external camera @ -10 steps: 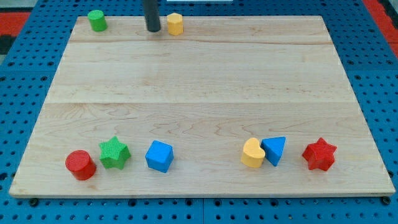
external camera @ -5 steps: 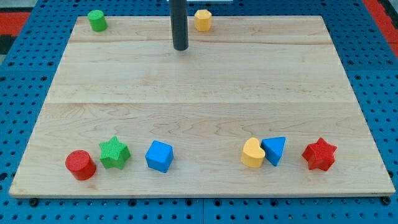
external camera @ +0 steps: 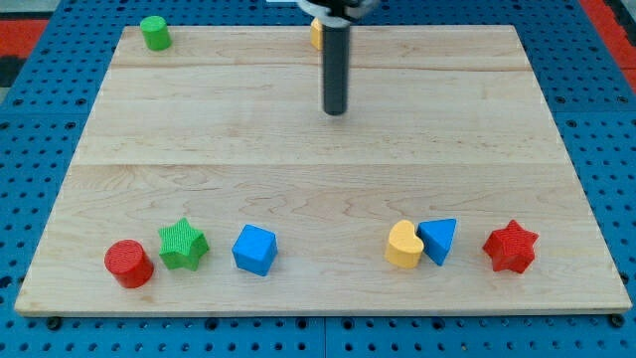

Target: Push the hexagon to the top middle of the board

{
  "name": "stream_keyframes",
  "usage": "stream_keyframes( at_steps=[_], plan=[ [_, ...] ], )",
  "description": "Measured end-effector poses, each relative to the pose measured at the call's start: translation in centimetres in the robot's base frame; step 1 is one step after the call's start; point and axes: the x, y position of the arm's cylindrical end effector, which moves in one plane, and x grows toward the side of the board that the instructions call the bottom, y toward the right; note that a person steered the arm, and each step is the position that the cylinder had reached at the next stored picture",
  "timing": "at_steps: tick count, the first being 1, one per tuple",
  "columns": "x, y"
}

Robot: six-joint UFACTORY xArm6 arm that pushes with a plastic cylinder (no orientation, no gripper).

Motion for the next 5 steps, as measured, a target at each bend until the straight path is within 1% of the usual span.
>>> stream_keyframes(
  at_steps=[1,2,3,4,5],
  plan=[
    [3.6,7.4],
    [9.0,10.7],
    [9.9,14.3],
    [11.7,24.0],
    [19.0,28.5]
  ],
)
